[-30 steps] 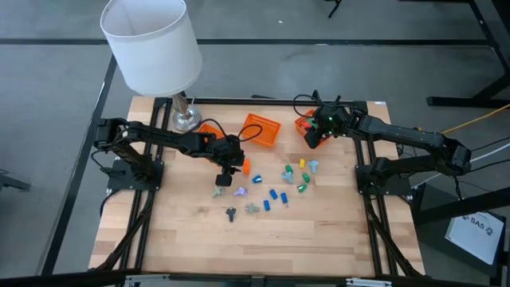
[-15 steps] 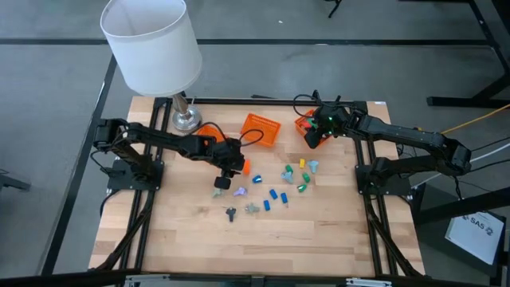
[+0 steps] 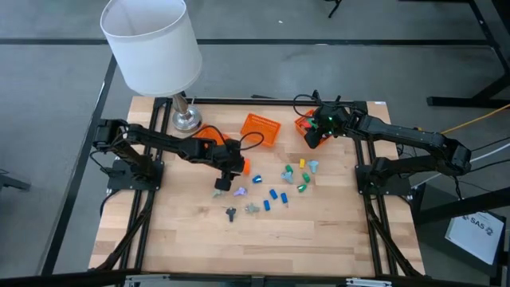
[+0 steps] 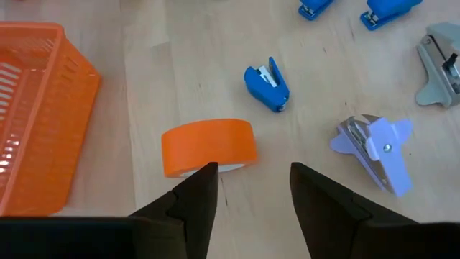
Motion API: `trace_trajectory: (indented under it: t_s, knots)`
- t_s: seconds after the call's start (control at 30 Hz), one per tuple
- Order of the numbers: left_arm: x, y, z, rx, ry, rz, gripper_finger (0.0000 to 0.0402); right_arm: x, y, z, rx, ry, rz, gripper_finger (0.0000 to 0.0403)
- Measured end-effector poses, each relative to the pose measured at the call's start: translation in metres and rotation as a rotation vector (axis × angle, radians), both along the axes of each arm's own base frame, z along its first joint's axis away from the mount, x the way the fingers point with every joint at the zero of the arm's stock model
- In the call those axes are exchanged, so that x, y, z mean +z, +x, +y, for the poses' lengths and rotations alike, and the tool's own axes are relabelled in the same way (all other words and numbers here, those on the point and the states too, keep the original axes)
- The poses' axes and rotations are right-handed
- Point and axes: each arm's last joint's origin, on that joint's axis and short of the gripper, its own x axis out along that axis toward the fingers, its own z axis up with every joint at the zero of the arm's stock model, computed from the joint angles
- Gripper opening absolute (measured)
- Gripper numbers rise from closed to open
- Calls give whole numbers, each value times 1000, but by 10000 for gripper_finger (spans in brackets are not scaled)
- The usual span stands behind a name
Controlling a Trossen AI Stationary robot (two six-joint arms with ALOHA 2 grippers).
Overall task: Pick and place Stapler, Stapler remover, tape
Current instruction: Put the orange tape into the right orange bin
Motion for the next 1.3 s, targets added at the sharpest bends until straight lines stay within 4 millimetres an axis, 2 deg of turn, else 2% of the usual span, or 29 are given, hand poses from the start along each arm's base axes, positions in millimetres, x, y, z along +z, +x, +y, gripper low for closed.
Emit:
trace_trajectory:
  t_s: [0.2,1.3]
  knots:
    - [0,0,0,57,-42,-5,167,0,0,0,0,0,0,213]
    - [-4,1,-2,90,-33,9,171,0,0,0,-1,1,-1,214]
